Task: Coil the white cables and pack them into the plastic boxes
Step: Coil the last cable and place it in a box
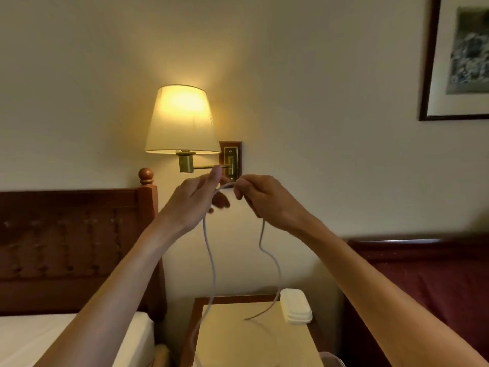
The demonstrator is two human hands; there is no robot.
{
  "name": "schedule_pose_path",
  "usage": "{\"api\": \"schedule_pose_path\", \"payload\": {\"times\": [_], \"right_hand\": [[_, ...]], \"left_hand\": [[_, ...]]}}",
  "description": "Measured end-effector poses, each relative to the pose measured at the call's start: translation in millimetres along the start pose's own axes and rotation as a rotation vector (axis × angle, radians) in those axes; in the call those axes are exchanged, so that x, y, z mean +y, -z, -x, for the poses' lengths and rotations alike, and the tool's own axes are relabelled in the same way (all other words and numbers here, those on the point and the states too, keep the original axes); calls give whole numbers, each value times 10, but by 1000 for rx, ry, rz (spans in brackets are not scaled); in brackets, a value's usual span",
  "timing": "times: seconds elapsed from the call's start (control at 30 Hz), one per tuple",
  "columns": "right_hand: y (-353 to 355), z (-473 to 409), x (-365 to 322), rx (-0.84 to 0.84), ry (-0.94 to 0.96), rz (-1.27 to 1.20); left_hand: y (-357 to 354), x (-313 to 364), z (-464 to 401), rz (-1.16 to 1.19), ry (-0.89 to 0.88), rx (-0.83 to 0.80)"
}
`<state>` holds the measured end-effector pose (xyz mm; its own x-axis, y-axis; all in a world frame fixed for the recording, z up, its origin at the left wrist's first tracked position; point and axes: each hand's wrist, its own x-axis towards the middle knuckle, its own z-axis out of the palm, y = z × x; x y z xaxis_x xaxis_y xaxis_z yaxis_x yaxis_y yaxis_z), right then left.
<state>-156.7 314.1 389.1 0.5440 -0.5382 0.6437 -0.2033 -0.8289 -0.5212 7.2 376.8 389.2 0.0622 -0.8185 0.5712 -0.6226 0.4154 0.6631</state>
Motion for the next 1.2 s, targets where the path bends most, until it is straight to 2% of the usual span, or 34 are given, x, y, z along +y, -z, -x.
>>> {"api": "schedule_pose_path", "payload": {"times": [0.07, 0.1, 0.23, 0.33, 0.37, 0.4, 0.47, 0.5, 0.53, 0.57, 0.63, 0.7, 0.8, 0.93, 1.0, 1.03, 1.07, 1.13, 1.2], "right_hand": [[-38, 9, 3, -7, 3, -63], [-43, 34, 43, -39, -29, -123], [-64, 251, 358, -265, -173, -453], [-41, 395, 556, -294, -253, -475], [-22, 419, 592, -282, -275, -451], [-4, 432, 614, -264, -298, -429], [23, 423, 595, -231, -321, -378], [23, 404, 549, -228, -311, -346], [18, 379, 491, -229, -288, -309], [6, 350, 422, -224, -254, -264], [-21, 291, 302, -212, -174, -190], [-46, 266, 254, -245, -144, -201], [-23, 355, 355, -332, -244, -316], [82, 586, 639, -404, -463, -636], [132, 656, 742, -365, -547, -713], [149, 677, 770, -334, -581, -722], [161, 691, 787, -307, -597, -716], [156, 674, 765, -300, -581, -670], [98, 605, 652, -364, -533, -627]], "left_hand": [[10, 28, 83, 26, 74, -103], [26, -4, 103, 11, 59, -90], [209, -289, 63, -6, -110, 249], [335, -527, 53, -8, -8, 462], [369, -622, 51, -59, 70, 432], [401, -699, 50, -189, 166, 320], [405, -694, 93, -545, 365, -49], [372, -639, 119, -659, 391, -178], [300, -555, 146, -661, 331, -217], [198, -430, 191, -596, 200, -203], [-35, -187, 276, -369, -87, -191], [-222, -114, 309, -214, -242, -240], [-235, -285, 293, -173, -323, -82], [-6, -568, 319, -222, -303, 210], [167, -703, 309, -286, -186, 347], [264, -766, 291, -337, -70, 358], [339, -812, 282, -418, 62, 278], [352, -816, 308, -580, 223, -38], [126, -708, 374, -498, 109, -189]]}}
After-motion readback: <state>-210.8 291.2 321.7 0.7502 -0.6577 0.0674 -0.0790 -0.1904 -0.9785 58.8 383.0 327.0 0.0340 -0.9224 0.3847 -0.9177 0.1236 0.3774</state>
